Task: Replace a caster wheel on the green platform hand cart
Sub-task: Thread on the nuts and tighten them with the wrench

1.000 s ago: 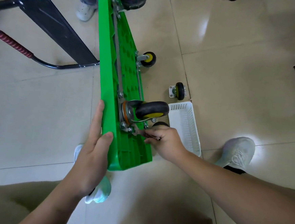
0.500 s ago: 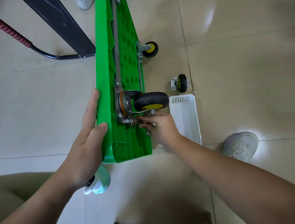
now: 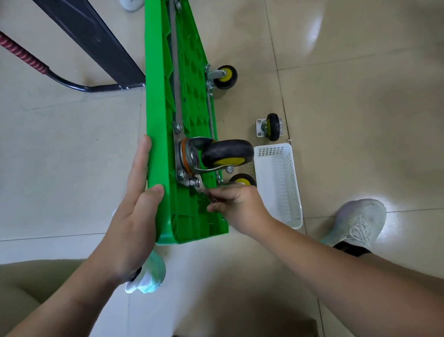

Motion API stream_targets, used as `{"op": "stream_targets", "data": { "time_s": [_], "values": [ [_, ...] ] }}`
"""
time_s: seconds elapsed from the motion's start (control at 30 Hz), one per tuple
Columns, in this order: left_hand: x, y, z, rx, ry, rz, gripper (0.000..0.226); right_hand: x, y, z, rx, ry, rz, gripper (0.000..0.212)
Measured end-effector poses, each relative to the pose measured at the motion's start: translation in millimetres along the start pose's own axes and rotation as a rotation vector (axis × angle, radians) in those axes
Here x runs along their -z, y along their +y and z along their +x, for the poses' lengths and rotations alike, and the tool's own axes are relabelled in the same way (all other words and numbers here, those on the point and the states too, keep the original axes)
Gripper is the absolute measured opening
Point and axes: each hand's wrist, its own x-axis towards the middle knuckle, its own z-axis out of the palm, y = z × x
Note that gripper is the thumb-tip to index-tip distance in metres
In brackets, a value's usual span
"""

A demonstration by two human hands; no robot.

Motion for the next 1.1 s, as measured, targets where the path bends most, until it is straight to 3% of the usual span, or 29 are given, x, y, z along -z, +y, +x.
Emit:
{"op": "stream_targets", "data": {
  "time_s": [0.13,0.7,0.97,1.1],
  "values": [
    [0,0,0,-0.005,0.003,0.015,0.07,12,-9,4,-0.064,0.023,0.022,0.032],
    [-3,3,0,-0.022,-0.006,-0.016,0.063,15,-8,20,0.106,-0.039,-0.027,0.028],
    [-5,3,0,0.01,0.03,0.01,0.065,6,-11,5,-0.214,-0.046,0.088,0.02],
    [-3,3,0,0.015,0.018,-0.006,0.065,12,-21,11,-0.28,-0.075,0.089,0.02]
  ]
}}
